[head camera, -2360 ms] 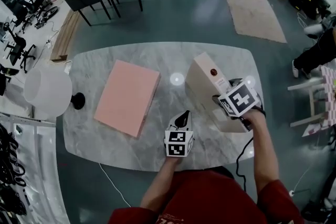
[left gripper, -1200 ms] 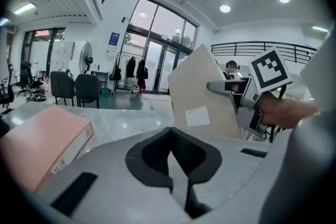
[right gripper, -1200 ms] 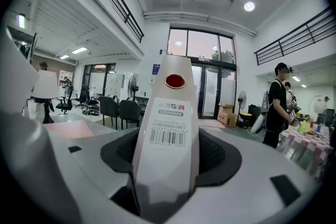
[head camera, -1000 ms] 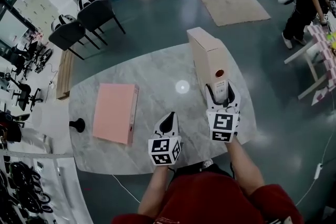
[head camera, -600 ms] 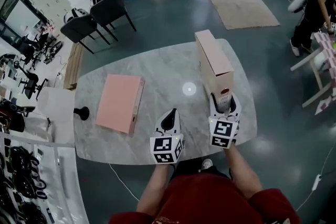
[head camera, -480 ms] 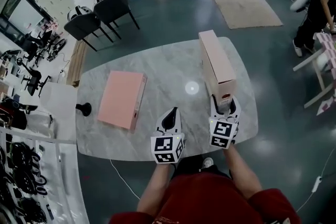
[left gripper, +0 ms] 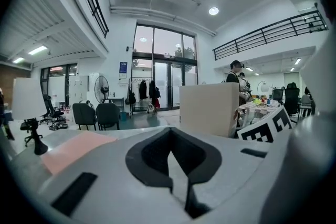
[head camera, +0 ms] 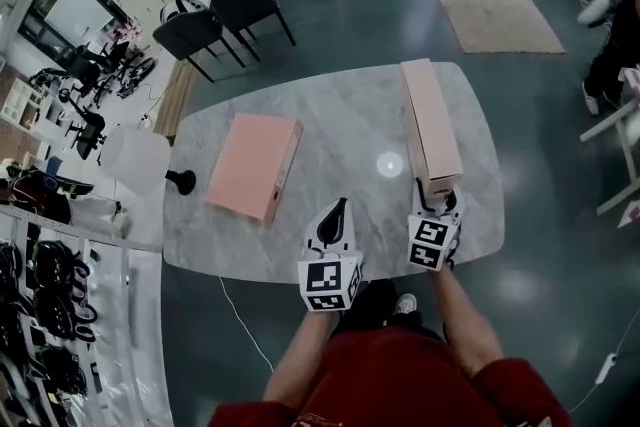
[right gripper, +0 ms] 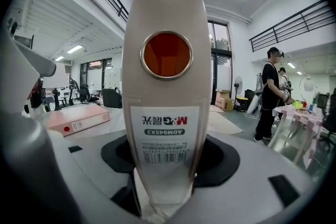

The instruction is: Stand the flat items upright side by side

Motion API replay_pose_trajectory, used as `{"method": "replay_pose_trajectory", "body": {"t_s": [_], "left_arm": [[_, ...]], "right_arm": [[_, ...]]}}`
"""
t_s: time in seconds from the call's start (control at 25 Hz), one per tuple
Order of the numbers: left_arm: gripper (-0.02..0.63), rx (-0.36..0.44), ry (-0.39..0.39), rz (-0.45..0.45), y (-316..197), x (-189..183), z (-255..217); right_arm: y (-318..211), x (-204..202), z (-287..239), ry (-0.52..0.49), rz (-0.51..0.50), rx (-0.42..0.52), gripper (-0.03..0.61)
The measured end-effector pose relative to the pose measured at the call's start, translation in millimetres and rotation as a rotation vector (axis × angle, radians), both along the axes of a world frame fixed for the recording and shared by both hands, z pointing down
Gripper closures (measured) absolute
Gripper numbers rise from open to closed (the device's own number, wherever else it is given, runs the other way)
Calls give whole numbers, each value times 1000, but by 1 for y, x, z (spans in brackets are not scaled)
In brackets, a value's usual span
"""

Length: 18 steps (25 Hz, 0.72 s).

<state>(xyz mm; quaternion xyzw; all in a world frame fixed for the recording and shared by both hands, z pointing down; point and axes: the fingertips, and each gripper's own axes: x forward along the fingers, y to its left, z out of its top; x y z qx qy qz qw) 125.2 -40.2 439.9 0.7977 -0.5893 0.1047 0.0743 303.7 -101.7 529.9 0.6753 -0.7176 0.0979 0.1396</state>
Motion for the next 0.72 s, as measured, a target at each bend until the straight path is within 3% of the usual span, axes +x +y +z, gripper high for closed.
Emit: {"method": "replay_pose_trajectory", "body": {"t_s": [0.32,0.72], "left_arm": [[609,16,-11,-51,19,-17,-6],[609,19,-2,-88,24,-63,-1]], "right_arm": [[10,7,-1,-109,-13,-6,243],[77,-9,2,-173,14,-18,236]]}}
